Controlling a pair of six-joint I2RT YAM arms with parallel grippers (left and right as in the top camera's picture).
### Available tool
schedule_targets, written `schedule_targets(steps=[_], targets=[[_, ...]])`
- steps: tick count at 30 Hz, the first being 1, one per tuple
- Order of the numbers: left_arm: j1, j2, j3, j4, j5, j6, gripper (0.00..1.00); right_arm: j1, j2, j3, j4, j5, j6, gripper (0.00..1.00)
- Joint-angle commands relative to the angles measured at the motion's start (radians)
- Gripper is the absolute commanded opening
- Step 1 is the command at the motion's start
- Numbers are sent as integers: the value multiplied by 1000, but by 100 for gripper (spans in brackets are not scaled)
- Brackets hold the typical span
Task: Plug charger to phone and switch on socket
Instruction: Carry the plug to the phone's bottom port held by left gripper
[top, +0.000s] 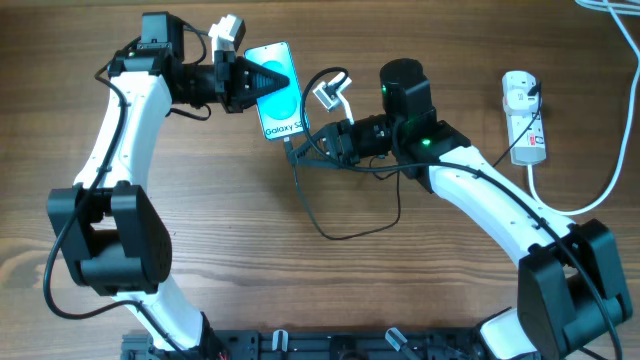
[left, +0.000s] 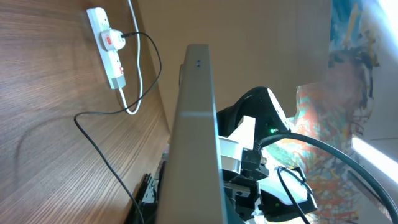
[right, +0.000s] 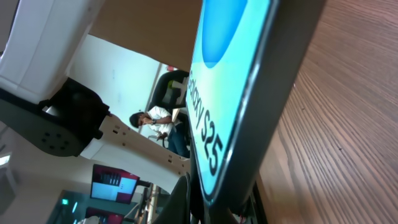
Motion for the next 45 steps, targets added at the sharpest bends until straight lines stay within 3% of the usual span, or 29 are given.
schedule_targets(steps=[1,45], targets=[[-5,-24,12,0,23,-6,4,0,-22,2,9,22,10,4],[-5,-24,12,0,51,-3,4,-43,-22,2,5,35,3,4]])
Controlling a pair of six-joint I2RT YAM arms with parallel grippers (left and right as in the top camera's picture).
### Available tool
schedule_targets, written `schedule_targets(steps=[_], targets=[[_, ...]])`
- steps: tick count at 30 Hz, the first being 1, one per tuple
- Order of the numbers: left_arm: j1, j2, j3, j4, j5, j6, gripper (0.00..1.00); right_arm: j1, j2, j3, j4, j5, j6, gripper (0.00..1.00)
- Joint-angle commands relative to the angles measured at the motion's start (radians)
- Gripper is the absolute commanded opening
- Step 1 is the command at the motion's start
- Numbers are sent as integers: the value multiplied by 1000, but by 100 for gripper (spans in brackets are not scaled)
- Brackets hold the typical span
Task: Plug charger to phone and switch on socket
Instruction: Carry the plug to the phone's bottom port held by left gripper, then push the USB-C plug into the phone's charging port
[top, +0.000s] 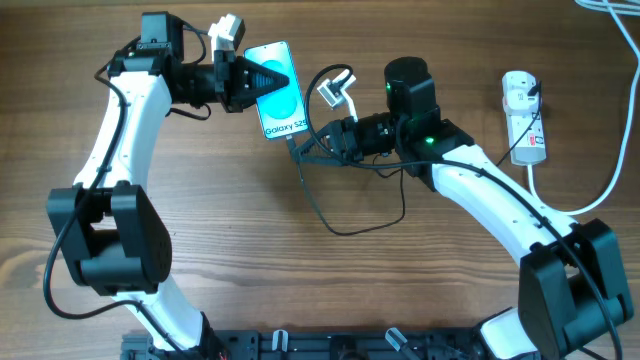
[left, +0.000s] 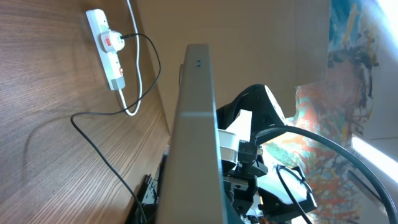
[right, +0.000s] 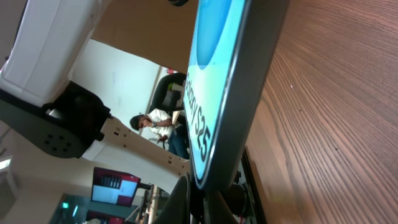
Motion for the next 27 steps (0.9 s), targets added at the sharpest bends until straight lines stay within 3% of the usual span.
schedule_targets(steps=[1,19,27], targets=[[-5,-24,12,-4,48,-2,4,-23,-22,2,6,40,0,4],[-37,-24,12,-5,50,21,4,-43,-22,2,145,79,106,4],[-55,-24,12,-5,46,24,4,-56,-21,2,287,105,193,4]])
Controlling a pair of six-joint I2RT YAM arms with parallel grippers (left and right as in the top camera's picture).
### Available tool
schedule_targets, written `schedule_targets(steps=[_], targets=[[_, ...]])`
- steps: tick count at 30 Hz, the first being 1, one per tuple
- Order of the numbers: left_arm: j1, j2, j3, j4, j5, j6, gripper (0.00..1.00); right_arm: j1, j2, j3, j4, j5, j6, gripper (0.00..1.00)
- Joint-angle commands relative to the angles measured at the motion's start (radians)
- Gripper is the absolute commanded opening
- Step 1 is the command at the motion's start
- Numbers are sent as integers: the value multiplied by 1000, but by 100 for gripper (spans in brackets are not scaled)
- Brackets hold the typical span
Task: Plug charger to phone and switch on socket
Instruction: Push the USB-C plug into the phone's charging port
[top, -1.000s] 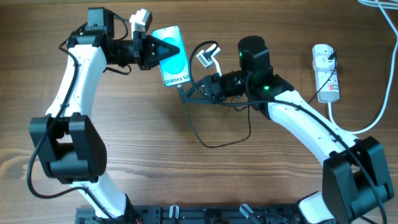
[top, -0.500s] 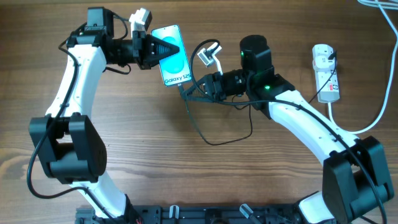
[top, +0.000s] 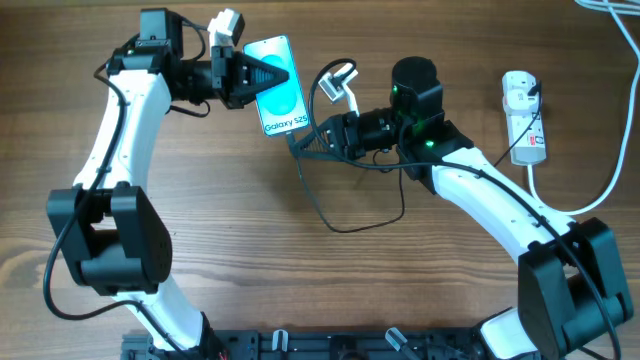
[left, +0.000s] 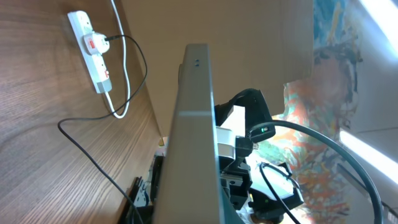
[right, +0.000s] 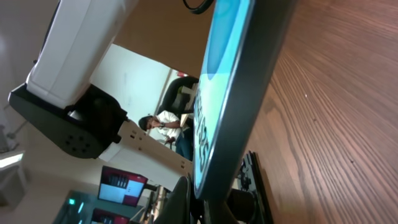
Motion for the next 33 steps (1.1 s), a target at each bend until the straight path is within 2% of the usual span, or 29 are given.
schedule_targets(steps=[1,17,19,21,27,33], targets=[[-50,-24,-5,-8,-1,32,4,-52,-21,32,43,132,10,4],[-50,-24,-5,-8,-8,31,4,-98,-21,32,48,91,28,5],[-50,-24,-5,-8,-8,31,4,-98,-21,32,45,84,27,15],[-50,-24,-5,-8,-8,31,4,-98,-21,32,45,76,26,20],[-50,-24,-5,-8,-11,31,4,-98,-21,32,29,60,24,23],[-50,-24,-5,-10,-130,30,4,-98,-21,32,-38,60,-38,39]])
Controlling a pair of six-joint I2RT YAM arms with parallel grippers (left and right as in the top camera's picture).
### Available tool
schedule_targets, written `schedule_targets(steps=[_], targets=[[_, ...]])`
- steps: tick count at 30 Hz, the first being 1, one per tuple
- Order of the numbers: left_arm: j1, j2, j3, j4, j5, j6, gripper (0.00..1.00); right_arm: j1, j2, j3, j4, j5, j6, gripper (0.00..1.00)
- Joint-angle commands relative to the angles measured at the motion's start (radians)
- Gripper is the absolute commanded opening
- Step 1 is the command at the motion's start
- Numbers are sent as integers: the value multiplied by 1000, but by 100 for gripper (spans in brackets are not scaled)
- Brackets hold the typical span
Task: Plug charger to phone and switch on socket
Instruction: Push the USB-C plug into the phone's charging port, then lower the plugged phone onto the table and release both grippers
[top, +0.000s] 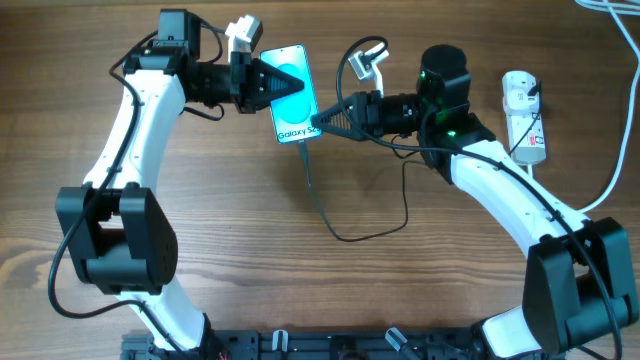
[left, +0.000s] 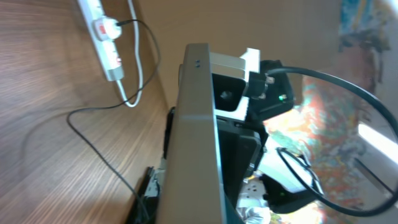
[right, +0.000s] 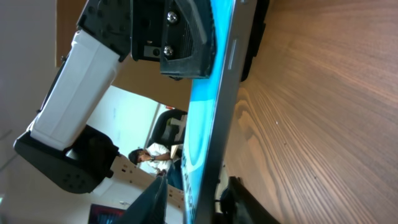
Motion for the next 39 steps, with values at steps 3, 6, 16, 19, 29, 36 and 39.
schedule_targets(steps=[3,6,16,19,29,36,39], targets=[[-3,-24,-3,-46,-290,12,4,3,-20,26,-60,18,-81,52],[-28,-24,-8,-88,-510,12,4,3,-19,26,-80,22,-102,62],[-128,-2,-194,83,-660,-42,4,3,-19,26,-402,124,-282,68],[-128,59,-198,111,-660,-75,4,3,-19,26,-484,162,-329,69],[-128,173,-198,319,-719,-124,4,3,-19,26,-565,219,-375,70],[-128,287,-198,350,-720,-192,4,3,-19,26,-585,247,-381,73],[-128,309,-198,381,-719,-228,11,3,-19,26,-586,248,-381,73]])
